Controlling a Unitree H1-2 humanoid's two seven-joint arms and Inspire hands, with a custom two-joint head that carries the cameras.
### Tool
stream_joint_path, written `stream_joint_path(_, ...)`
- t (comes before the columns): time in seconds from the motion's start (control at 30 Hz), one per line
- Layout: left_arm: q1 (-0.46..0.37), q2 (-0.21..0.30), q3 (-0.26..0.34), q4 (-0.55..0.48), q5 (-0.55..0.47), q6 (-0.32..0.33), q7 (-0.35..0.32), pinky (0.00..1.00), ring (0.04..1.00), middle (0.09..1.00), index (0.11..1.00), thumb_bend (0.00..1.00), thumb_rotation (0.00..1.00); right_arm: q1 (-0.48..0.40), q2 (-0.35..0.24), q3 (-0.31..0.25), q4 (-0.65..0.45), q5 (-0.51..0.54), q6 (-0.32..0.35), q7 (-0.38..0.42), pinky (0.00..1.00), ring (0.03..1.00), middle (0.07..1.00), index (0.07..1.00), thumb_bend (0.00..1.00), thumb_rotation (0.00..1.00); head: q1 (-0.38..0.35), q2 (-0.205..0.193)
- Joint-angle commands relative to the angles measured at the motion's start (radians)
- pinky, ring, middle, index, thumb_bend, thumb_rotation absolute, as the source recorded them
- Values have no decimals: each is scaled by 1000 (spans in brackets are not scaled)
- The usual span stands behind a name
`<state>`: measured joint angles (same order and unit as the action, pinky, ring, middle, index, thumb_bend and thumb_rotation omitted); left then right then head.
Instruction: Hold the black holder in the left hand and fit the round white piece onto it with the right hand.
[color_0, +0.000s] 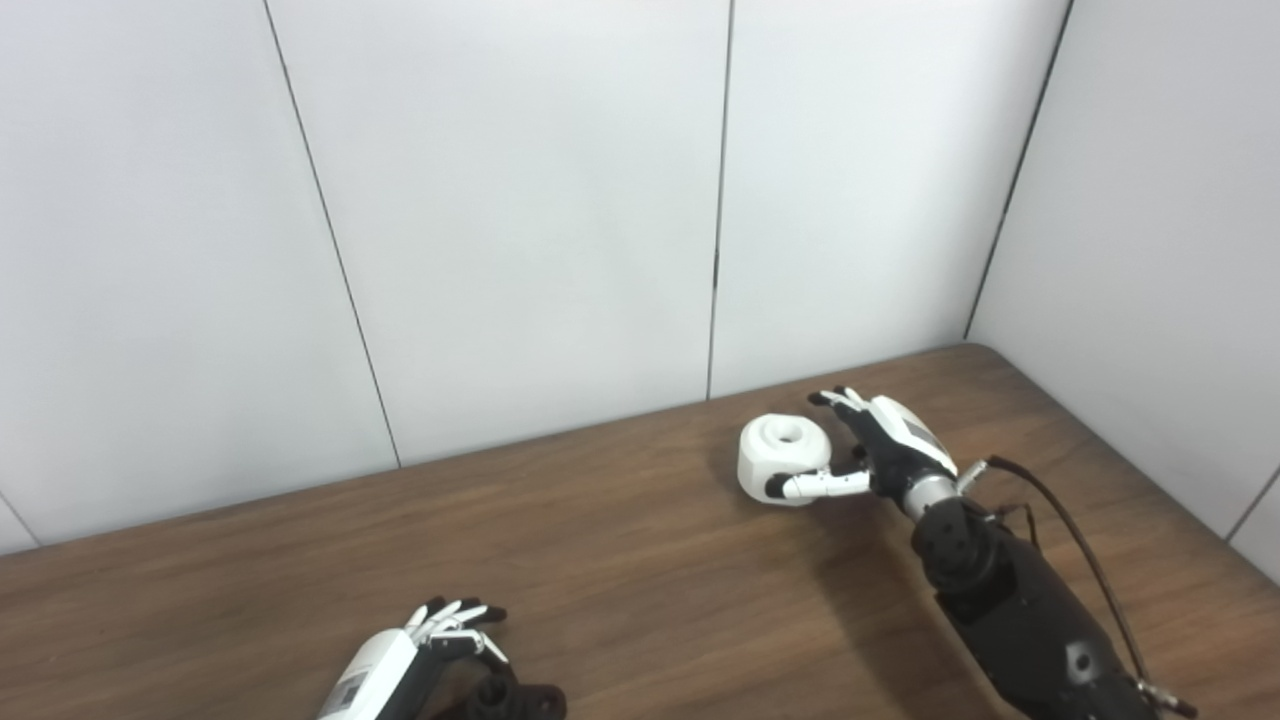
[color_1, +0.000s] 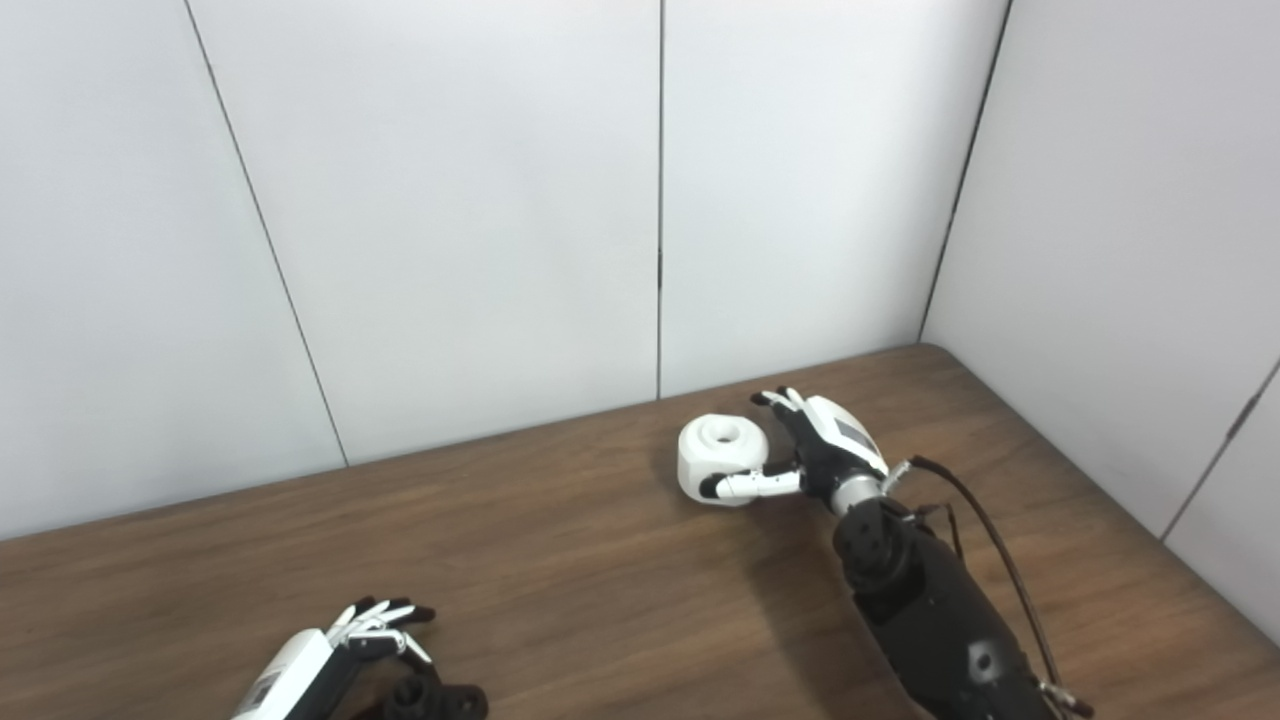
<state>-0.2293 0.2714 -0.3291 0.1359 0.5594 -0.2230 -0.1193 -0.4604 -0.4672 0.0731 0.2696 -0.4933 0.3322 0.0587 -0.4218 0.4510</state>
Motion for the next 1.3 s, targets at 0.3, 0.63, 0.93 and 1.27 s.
stream_joint_path(0.3,16,29,15,-24,-1,1,-11,1000,923,858,481,516,49,-87,-54,34,44,9,-72,29,775,995,1000,894,991,428,-8,2)
stream_joint_path(0.63,19,36,19,-27,-4,1,-19,1000,927,862,482,516,48,-76,-112,44,15,-12,-28,81,735,986,1000,886,995,403,-24,1)
stream_joint_path(0.93,20,40,22,-30,-5,3,-26,1000,932,864,481,516,48,-56,-143,49,-18,-27,-14,104,730,975,1000,879,994,411,-37,2)
stream_joint_path(1.27,16,45,30,-12,-8,-21,-19,1000,928,862,481,515,48,-47,-158,44,-30,-38,-23,114,753,978,1000,871,1000,427,-75,2)
